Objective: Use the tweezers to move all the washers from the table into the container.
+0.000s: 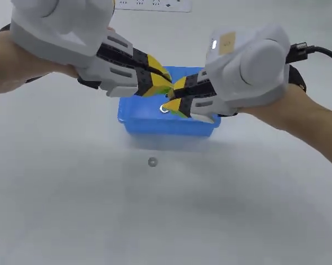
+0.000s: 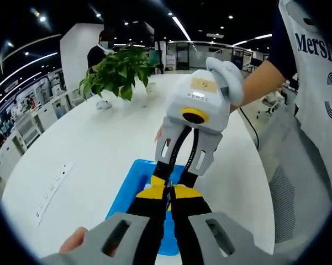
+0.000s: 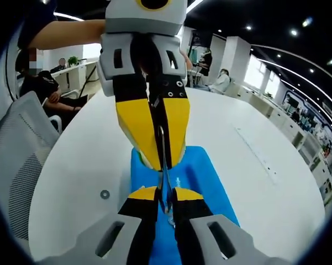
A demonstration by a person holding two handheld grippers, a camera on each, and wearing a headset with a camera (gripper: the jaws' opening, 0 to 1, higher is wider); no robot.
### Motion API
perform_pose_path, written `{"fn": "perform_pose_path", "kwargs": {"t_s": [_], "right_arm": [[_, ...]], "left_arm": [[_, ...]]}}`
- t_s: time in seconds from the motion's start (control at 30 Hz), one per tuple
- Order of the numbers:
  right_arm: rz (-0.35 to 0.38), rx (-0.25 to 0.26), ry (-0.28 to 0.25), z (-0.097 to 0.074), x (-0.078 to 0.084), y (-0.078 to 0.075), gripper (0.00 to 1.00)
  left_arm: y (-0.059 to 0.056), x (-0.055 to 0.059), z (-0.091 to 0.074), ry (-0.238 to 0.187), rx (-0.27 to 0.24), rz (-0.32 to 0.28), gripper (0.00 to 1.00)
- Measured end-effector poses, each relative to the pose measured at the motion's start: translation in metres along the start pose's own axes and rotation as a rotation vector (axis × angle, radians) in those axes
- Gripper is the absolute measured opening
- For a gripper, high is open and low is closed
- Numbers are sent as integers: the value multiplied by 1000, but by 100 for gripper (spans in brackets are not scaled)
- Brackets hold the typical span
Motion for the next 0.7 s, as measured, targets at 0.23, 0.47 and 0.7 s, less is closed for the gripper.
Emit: {"fn": "perform_pose_path", "kwargs": {"t_s": [0.23,0.47,0.7], "right_arm": [[37,-4,3,4,10,2,11],[32,-5,9,1,9,2,12],[21,-9,12,-5,3,7,12]], "left_arm": [[1,5,6,-2,8,-23,7],[0,3,8,2,15,-10,6],[-7,-4,5,10,13,30,6]]}}
Point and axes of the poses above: the centre of the closed fingertips' face, and the gripper's own axes: z roughly forward along the fingers, y roughly to its left, x roughly out of its underside, the point moved 6 cm from there along -z, roughly backward along the fingers, and after that the axes turned 4 degrees about -y, right-handed, at the moved point
